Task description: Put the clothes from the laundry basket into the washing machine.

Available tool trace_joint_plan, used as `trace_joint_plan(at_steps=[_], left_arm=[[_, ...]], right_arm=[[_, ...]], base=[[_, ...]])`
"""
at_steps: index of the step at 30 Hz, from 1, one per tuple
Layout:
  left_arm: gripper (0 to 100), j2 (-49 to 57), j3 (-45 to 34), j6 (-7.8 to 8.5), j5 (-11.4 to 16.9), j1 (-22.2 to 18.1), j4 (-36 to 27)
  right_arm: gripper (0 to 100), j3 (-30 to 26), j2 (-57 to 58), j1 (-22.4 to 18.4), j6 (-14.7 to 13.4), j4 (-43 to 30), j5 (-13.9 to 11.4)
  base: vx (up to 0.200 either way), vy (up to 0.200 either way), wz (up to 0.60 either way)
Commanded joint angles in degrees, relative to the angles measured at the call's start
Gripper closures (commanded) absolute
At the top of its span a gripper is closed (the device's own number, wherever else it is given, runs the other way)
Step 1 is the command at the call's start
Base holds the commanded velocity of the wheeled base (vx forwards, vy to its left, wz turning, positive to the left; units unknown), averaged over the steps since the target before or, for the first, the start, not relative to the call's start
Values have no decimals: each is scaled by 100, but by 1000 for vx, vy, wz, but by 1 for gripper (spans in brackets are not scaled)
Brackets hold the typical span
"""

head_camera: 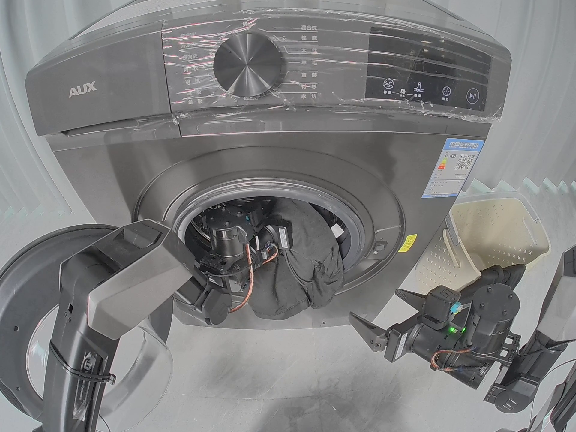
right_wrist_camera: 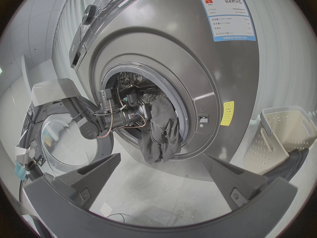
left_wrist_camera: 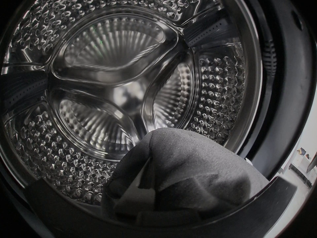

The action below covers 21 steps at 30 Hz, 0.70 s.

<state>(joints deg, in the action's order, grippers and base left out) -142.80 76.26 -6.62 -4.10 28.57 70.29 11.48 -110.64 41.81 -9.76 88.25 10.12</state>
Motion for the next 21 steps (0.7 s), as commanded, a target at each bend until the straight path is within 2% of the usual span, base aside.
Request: trace_joint_plan(at_steps=[1,4,8,11,14,18,21], left_arm=[[100,-345,662,3,-12,-45,-305],[100,-477,1040,12,-47,-98,-472],[100,-661,1699,170,-188,-159,-815],[100,-740,2024,187,-232,-186,-1053],[100,-872,2507,196,-417,-247,-1369],[100,-872,2595,196,-575,-247,-1474],[100,-872,2586,179,-584,-256,-1448]], right_arm=[[0,3,-10,2,1,-1,-1],[0,3,-10,2,1,-1,-1],[0,-6,-19,2,1,-1,-1],[0,-6,-19,2,1,-1,-1],[0,-6,-10,2,1,-1,-1],[0,-6,-10,2,1,-1,-1],[0,-6,-10,2,1,-1,-10]], base=[[0,0,0],[0,0,0],[0,0,0],[0,0,0],[0,0,0],[0,0,0],[0,0,0]])
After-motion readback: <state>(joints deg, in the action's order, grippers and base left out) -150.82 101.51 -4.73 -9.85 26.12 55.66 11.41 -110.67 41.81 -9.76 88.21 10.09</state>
